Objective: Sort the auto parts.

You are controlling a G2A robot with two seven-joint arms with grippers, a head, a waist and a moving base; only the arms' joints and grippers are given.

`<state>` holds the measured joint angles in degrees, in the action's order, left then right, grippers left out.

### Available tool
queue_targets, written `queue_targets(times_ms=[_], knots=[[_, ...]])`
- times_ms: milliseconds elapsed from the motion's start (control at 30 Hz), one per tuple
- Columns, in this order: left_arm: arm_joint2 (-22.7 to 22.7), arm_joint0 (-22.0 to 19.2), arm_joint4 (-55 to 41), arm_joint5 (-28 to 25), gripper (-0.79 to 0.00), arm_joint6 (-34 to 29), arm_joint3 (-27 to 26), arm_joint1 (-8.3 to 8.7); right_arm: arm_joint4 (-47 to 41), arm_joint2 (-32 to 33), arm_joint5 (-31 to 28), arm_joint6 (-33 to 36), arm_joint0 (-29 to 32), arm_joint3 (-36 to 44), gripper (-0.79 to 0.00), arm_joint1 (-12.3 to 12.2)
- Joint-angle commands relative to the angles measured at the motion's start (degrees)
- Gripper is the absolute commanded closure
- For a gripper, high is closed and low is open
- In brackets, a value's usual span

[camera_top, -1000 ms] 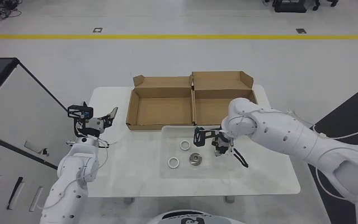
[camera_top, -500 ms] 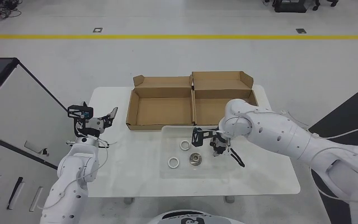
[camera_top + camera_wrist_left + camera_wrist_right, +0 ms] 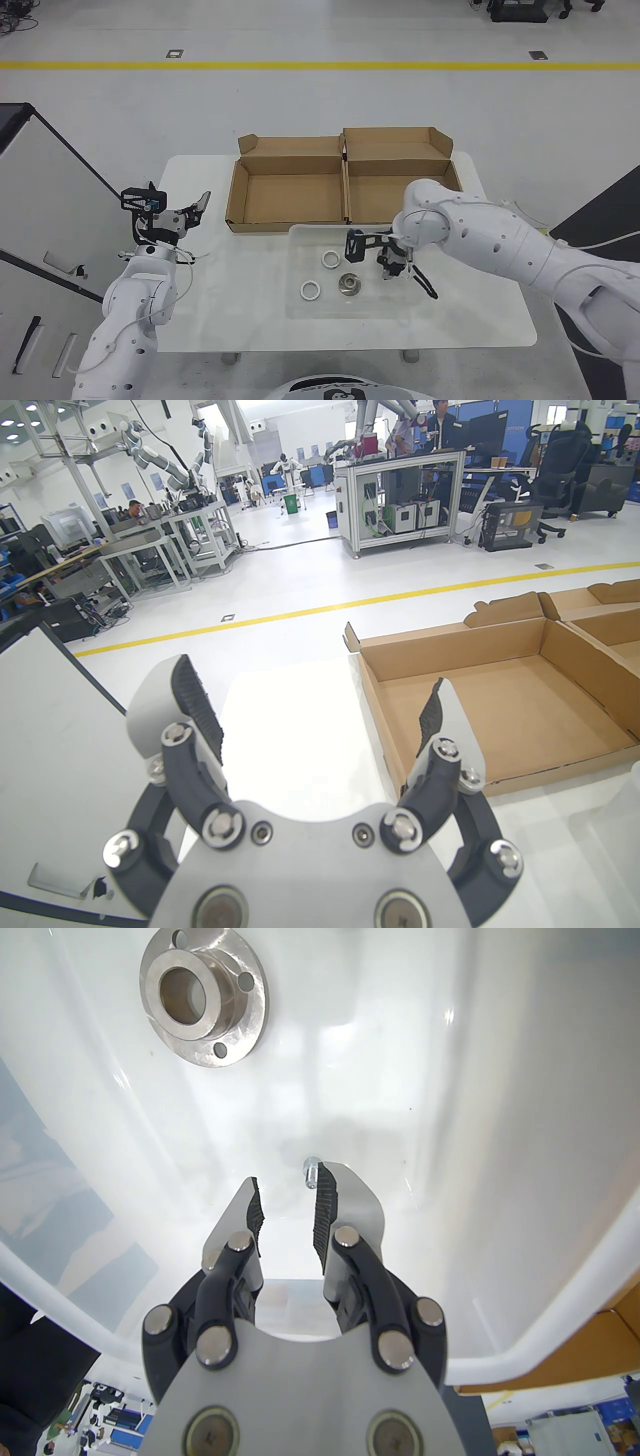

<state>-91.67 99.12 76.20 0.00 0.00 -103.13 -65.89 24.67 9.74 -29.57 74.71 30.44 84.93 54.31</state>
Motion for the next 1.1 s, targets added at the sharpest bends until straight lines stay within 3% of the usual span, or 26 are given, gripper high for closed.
queue_targets(times_ms=[0,867,1067], knots=[[0.0,0.0,0.0,0.0,-0.785,0.0,0.0,0.00,-0.1,0.0,0.0,0.0,-0.1,0.0,-0.243,0.0],[0.0,0.0,0.0,0.0,-0.785,0.0,0.0,0.00,0.4,0.0,-1.2,-1.2,0.7,-2.2,-0.231,1.2],[0.0,0.0,0.0,0.0,-0.785,0.0,0.0,0.00,0.7,0.0,-0.9,-0.9,0.7,-3.0,-0.034,1.7]])
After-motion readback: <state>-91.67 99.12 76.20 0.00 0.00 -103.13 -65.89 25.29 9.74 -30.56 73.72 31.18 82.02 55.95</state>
